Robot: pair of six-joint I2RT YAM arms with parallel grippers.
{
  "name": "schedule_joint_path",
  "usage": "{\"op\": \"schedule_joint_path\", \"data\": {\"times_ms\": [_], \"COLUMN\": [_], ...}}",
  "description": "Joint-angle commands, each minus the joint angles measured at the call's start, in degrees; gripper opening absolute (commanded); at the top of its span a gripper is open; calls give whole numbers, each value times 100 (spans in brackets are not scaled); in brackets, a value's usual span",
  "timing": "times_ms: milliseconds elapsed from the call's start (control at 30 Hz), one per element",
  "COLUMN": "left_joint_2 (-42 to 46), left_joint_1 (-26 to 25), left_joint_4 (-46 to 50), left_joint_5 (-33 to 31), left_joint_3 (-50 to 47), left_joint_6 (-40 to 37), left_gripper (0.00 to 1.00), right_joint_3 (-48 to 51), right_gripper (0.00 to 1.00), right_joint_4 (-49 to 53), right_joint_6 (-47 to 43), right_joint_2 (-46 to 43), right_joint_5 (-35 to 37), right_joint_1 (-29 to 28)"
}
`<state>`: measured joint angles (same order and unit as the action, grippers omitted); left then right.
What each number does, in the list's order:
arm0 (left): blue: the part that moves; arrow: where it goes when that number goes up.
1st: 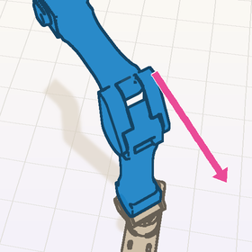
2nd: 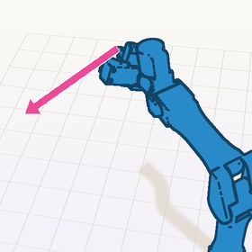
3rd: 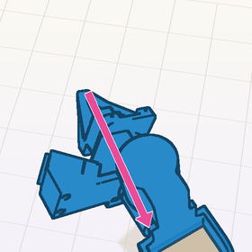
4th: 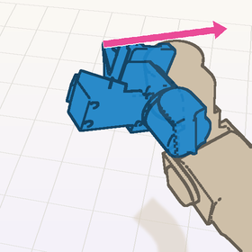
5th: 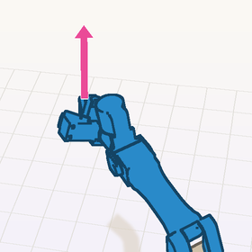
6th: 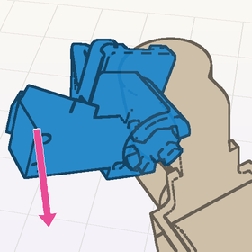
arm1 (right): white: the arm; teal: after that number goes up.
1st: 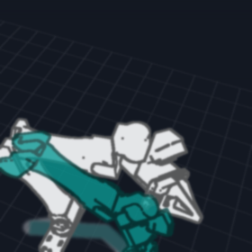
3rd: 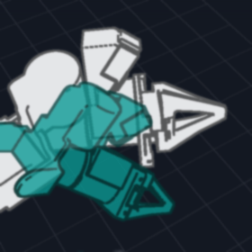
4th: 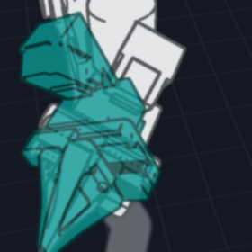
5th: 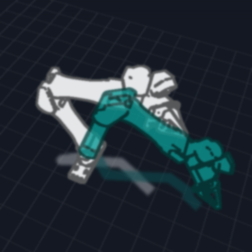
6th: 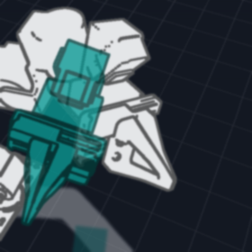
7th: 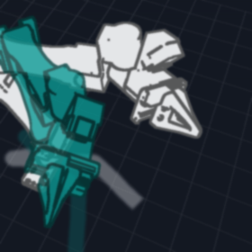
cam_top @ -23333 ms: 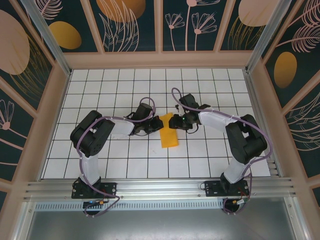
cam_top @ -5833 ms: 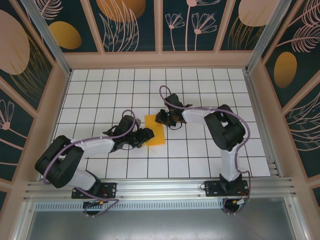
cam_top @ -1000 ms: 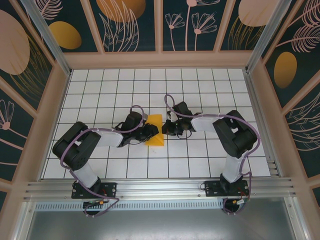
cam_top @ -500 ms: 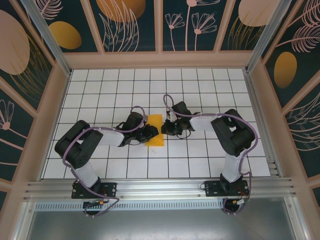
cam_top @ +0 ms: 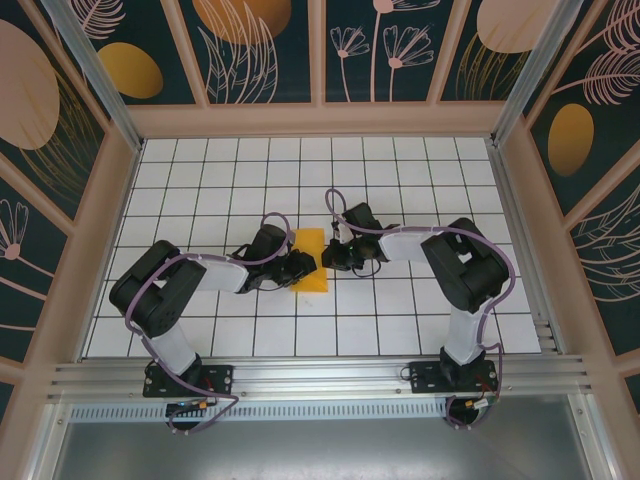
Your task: Fold a paper plane with a square sheet of paper (pick it up from the middle)
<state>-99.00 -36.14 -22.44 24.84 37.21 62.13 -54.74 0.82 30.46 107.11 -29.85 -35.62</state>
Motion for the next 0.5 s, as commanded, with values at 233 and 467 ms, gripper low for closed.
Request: {"op": "schedule_joint_path", "data": {"times_ms": [233, 467], "left_joint_2": [-129, -183], "left_joint_1": [-26, -32], "left_joint_4": [160, 185], "left_joint_5": [-84, -67], "left_joint_3": [85, 85], "left_joint_6": [-123, -139], "left_gripper": [24, 23], "right_joint_3": [-163, -168], "right_gripper": [11, 11], "right_joint_4": [83, 135], "right_joint_6": [-93, -93], "right_joint_2": [171, 137], "right_joint_5": [48, 101], "right_joint_1": [-26, -23]}}
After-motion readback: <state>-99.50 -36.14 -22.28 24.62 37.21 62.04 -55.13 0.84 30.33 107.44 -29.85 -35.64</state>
